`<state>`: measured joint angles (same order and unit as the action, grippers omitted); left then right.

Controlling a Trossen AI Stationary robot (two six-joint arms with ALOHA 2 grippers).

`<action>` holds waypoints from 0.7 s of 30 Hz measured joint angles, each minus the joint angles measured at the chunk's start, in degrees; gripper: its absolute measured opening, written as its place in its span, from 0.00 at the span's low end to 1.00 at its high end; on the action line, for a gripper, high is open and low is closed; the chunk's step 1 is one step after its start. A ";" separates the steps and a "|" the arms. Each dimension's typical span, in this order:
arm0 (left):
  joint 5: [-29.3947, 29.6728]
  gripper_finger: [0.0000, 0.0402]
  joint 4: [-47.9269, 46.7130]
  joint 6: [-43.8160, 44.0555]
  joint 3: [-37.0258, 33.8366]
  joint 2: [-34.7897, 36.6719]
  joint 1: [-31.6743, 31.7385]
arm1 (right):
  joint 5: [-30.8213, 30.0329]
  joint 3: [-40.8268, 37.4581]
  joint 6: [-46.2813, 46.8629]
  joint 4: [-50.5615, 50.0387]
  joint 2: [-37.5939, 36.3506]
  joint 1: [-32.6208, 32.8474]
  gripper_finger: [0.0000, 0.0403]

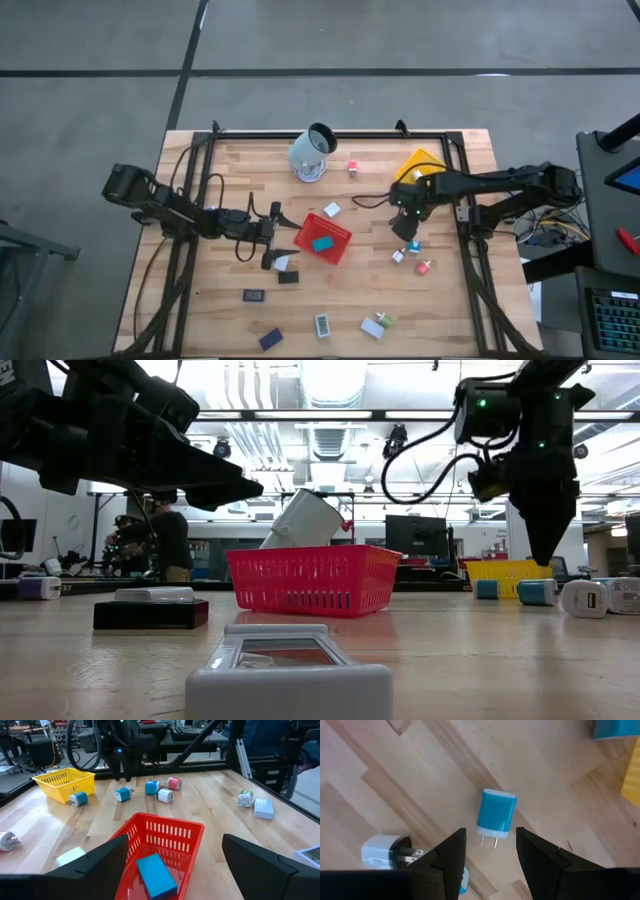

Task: Pick & Place Office items
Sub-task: Put the middle blue charger adapter into the yellow basket

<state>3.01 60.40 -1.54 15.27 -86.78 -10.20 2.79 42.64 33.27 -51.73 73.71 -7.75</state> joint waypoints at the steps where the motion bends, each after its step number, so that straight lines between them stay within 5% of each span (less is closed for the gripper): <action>1: 0.00 0.82 0.00 0.00 0.00 0.00 0.00 | 0.02 0.02 0.10 0.05 0.52 0.00 0.42; 21: -0.07 0.82 0.00 -0.15 -0.02 0.00 -0.02 | 0.09 0.06 0.01 3.55 7.10 -0.02 0.42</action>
<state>2.94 60.40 -1.69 15.25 -86.78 -10.22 2.87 42.69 33.28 -48.18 80.81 -7.77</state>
